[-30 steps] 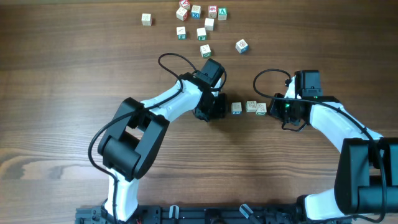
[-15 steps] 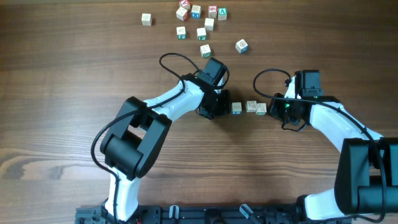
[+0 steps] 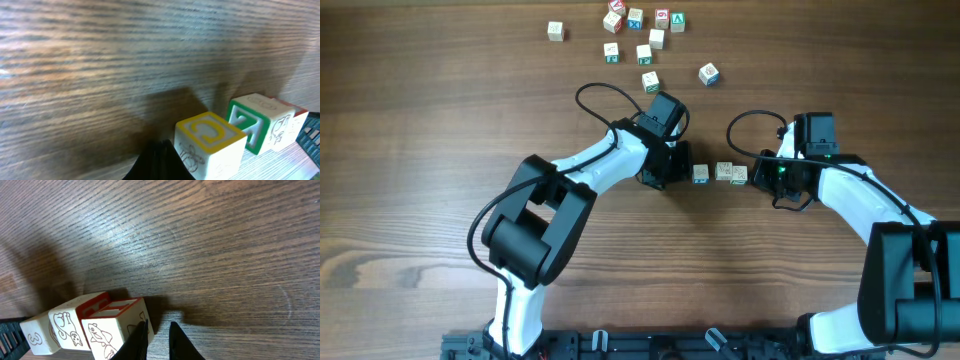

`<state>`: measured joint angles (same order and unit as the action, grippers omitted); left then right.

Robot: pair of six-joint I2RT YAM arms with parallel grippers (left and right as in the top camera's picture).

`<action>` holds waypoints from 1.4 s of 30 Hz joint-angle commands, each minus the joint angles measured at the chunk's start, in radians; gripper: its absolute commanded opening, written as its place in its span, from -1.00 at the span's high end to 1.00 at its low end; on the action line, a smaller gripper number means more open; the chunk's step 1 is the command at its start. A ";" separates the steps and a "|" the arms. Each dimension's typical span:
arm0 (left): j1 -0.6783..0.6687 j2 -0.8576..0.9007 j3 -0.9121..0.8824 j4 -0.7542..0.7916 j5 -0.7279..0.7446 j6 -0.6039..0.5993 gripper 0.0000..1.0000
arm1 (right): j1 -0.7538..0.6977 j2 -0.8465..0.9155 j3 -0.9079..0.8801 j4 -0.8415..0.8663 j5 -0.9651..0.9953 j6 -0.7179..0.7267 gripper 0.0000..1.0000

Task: Form a horizontal line
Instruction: 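Nudge the row blocks together from both ends with both grippers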

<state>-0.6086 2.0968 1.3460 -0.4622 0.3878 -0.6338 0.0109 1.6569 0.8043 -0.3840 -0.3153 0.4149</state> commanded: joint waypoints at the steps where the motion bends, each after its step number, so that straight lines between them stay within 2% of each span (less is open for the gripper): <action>1: -0.003 0.030 -0.001 0.027 0.017 -0.008 0.92 | 0.003 0.010 -0.014 0.005 -0.026 0.006 0.67; 33: -0.031 0.030 -0.001 0.088 0.047 -0.041 0.92 | 0.003 0.010 -0.014 0.010 -0.026 0.004 0.60; 37: -0.031 0.030 -0.001 0.088 0.047 -0.041 0.92 | 0.003 0.010 -0.014 0.011 -0.019 0.003 0.47; 42: -0.031 0.030 -0.001 0.089 0.047 -0.059 0.92 | 0.003 0.009 -0.014 0.016 -0.015 0.003 0.47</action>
<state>-0.6361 2.1040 1.3457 -0.3771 0.4171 -0.6651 0.0105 1.6569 0.8043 -0.3752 -0.3138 0.4183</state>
